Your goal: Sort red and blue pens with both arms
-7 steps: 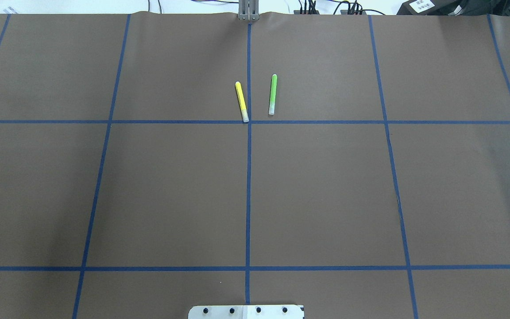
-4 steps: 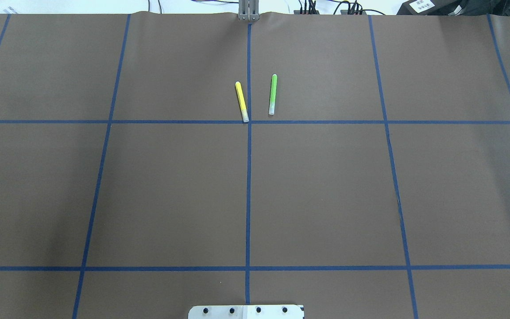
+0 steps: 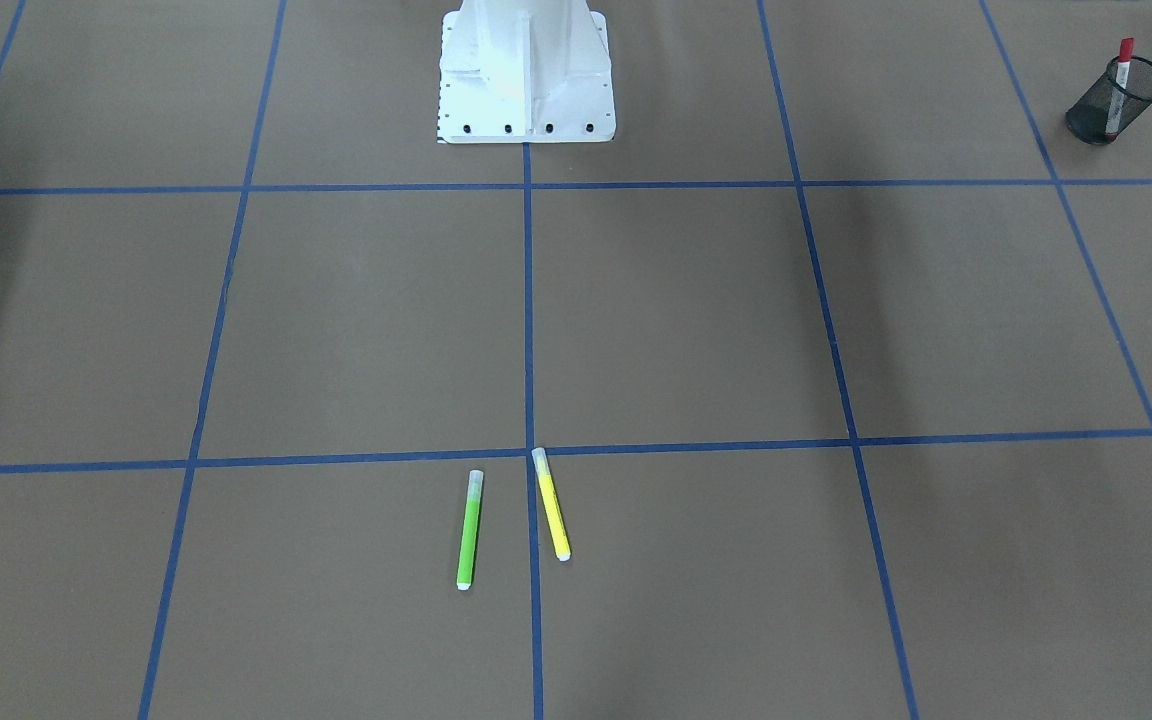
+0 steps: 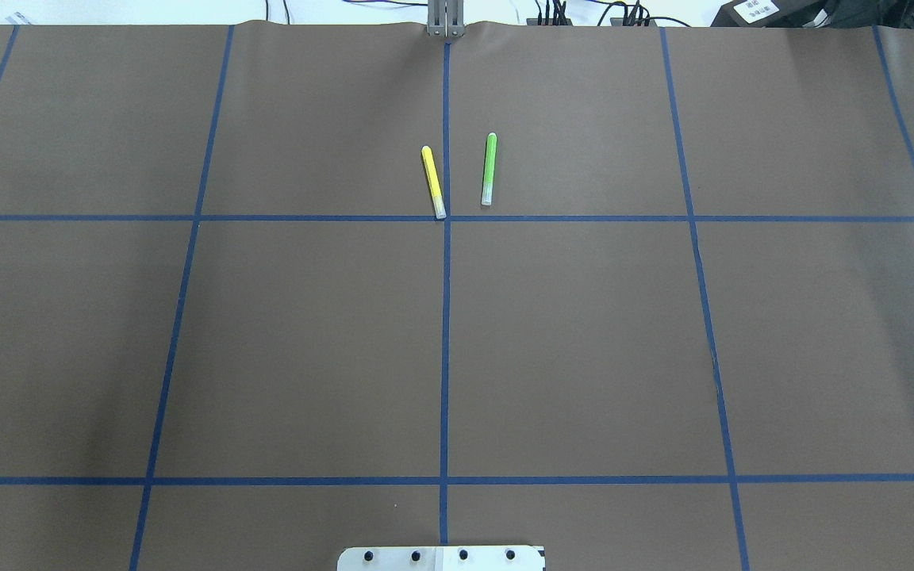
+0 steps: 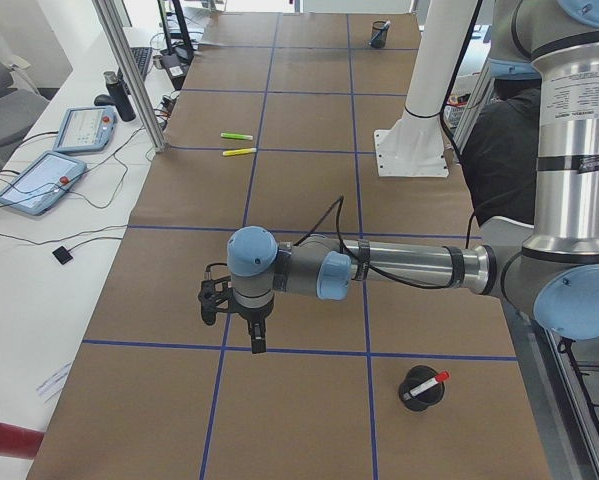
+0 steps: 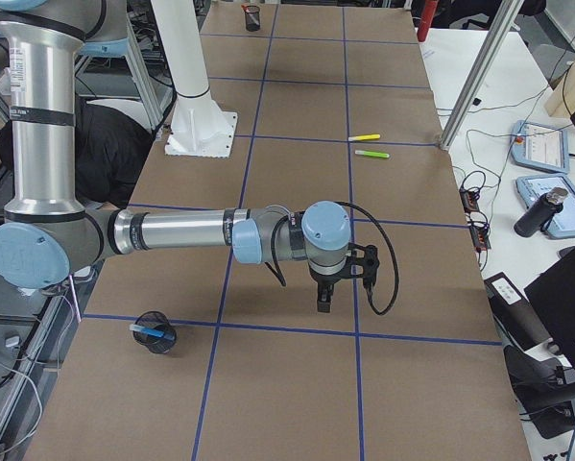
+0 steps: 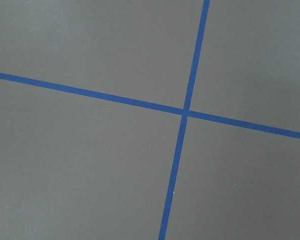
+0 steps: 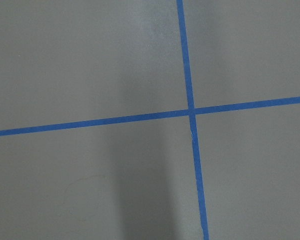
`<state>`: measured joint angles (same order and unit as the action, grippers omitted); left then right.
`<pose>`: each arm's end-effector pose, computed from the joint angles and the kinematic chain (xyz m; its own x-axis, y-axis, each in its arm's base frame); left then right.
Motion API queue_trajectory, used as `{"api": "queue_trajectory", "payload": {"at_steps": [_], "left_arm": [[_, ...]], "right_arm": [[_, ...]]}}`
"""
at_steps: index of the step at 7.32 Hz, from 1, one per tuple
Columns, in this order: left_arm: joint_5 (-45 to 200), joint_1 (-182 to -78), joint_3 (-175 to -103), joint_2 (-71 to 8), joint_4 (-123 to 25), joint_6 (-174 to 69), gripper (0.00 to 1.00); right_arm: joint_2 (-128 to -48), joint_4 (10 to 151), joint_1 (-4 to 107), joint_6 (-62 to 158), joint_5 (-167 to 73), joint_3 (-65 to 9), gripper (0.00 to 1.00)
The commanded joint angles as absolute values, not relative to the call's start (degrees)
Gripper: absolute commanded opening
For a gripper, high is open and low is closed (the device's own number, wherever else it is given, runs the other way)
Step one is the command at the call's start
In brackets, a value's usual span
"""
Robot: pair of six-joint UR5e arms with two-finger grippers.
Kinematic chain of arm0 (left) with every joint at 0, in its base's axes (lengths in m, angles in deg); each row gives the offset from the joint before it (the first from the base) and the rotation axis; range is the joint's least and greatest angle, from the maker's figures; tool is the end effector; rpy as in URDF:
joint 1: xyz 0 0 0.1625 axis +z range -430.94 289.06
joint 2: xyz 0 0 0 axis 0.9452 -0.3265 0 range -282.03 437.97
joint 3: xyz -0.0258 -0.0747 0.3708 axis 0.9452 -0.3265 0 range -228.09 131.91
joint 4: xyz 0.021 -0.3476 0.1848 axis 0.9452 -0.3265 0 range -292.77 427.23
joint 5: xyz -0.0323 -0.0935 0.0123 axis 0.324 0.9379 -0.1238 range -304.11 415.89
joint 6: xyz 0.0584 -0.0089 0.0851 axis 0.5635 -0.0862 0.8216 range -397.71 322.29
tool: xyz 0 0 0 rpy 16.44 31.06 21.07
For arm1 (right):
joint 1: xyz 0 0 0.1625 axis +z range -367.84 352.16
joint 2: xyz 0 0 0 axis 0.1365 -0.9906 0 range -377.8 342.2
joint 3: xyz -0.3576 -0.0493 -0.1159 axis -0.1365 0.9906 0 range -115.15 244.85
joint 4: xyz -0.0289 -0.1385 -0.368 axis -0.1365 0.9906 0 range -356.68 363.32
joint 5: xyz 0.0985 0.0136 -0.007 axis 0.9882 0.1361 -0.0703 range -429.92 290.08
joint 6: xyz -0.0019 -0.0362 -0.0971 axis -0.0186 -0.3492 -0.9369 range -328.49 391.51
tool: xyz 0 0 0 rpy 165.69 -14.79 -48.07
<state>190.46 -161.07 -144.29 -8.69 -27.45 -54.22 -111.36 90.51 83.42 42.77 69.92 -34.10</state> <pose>-0.0616 -0.4568 0.5826 0.6826 -0.1948 -0.7043 0.2045 0.9762 -0.0718 0.0641 -0.4528 0.5581 0.6305 0.1004 0.7697 -0.1479 0.9890 -0.0079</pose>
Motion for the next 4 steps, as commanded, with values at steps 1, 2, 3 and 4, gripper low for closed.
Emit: {"api": "queue_trajectory", "payload": {"at_steps": [1,2,3,4], "left_arm": [[190.4,-161.0,-144.3,-8.7,-27.5,-54.1,1.00],[190.4,-161.0,-144.3,-8.7,-27.4,-54.1,1.00],[190.4,-161.0,-144.3,-8.8,-27.4,-54.1,1.00],[190.4,-161.0,-144.3,-8.8,-27.4,-54.1,1.00]], "right_arm": [[-111.7,90.5,83.5,42.3,68.0,-33.9,1.00],[-112.0,90.5,83.5,42.1,67.3,-33.9,1.00],[-112.1,90.5,83.5,42.1,67.1,-33.9,1.00],[-112.1,90.5,83.5,42.1,67.0,-33.9,1.00]]}}
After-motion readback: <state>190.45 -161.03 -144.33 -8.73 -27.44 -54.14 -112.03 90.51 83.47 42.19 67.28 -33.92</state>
